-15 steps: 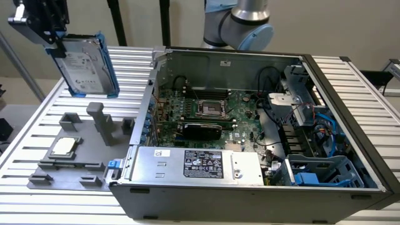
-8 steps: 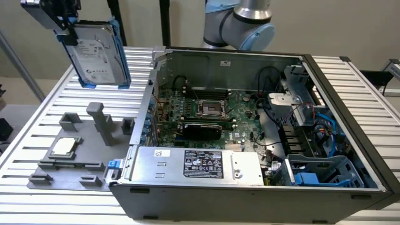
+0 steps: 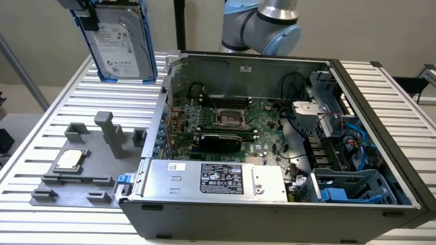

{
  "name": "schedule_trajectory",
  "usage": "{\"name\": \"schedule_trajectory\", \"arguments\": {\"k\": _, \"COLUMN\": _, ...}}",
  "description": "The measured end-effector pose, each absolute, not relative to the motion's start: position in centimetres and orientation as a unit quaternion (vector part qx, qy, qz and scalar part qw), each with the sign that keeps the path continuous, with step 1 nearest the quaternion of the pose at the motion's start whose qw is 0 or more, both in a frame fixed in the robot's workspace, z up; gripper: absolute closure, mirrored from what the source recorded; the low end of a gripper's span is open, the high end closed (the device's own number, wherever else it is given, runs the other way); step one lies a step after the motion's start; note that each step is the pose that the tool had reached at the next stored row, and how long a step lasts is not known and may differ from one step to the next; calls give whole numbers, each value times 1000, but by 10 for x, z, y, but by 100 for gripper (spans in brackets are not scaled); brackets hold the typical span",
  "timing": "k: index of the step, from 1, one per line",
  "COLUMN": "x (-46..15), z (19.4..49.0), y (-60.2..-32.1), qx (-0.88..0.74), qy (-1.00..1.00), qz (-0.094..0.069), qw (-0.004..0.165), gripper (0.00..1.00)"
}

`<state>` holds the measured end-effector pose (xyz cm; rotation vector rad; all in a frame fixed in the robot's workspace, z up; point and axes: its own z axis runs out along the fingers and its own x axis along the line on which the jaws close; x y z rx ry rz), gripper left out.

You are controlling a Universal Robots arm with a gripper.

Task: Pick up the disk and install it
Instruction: 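Pick up the disk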

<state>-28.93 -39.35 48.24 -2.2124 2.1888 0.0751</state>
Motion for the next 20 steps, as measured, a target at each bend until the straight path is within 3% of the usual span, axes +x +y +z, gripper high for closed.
{"name": "schedule_trajectory", "arguments": {"k": 8, "x": -253, "z": 508, "y": -399, "qx": -711, "qy": 703, "qz": 27, "qw": 16, "gripper": 67}}
{"name": "schedule_trajectory", "arguments": {"k": 20, "x": -198, "z": 512, "y": -417, "qx": -710, "qy": 703, "qz": 28, "qw": 17, "gripper": 67}}
